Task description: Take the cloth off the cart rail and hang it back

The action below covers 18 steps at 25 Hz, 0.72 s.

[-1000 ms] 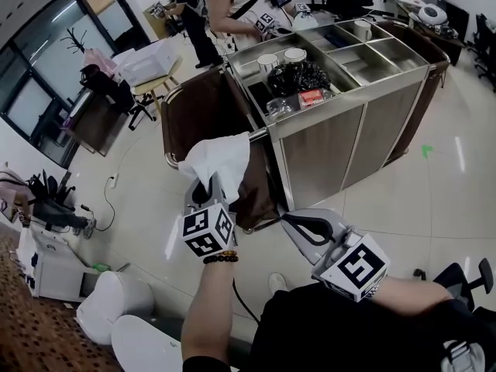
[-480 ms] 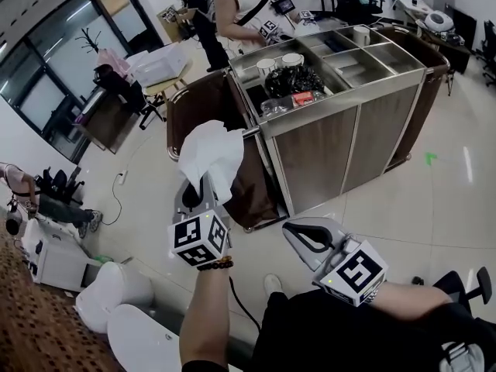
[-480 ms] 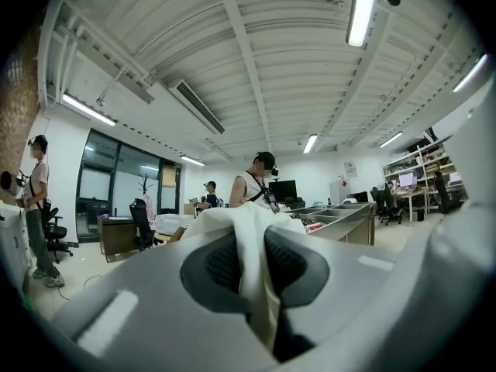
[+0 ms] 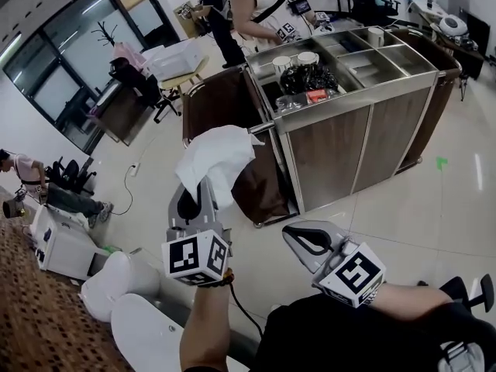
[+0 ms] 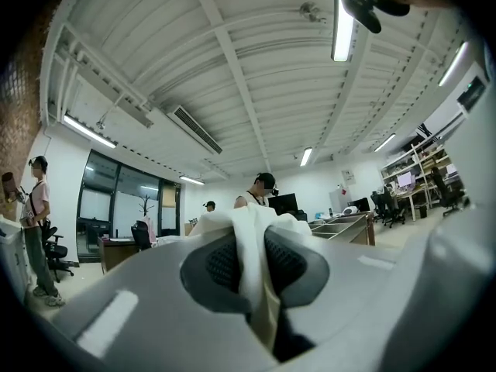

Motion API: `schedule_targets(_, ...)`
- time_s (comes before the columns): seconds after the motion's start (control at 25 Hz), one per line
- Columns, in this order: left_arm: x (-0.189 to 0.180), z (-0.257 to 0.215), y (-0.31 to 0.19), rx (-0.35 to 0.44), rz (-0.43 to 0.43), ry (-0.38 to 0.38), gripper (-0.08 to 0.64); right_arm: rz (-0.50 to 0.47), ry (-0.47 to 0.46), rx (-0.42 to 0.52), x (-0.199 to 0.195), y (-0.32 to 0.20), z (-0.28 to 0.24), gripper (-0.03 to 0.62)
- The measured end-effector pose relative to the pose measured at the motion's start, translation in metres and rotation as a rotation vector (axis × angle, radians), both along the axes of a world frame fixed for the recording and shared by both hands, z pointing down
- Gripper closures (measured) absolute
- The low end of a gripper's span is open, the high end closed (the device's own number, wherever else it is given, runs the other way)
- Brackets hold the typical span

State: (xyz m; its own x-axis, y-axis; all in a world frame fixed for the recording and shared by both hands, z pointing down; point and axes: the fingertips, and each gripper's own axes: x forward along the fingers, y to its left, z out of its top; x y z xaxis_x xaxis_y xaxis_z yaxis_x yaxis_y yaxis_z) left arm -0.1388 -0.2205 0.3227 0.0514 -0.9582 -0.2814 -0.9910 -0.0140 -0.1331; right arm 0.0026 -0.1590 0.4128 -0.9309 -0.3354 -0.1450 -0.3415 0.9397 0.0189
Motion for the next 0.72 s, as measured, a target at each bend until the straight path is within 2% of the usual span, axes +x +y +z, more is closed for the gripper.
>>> schedule_targets(0.16,-0.007,-0.013,0.027,0.018,0.011,-0.002,0.528,-0.003,0.002,0.020,-0.016,0.005,-0.001,0.592)
schedule_targets(0.4,-0.019,-0.007,0.064,0.018,0.040,0.006,0.528,-0.006,0.018,-0.136,-0.040,0.030,-0.006,0.592)
schedule_targets(0.72,-0.041,0.036,0.110,-0.029,0.098,0.041,0.528,0.031,0.029,-0.124,-0.074,0.059,-0.008,0.592)
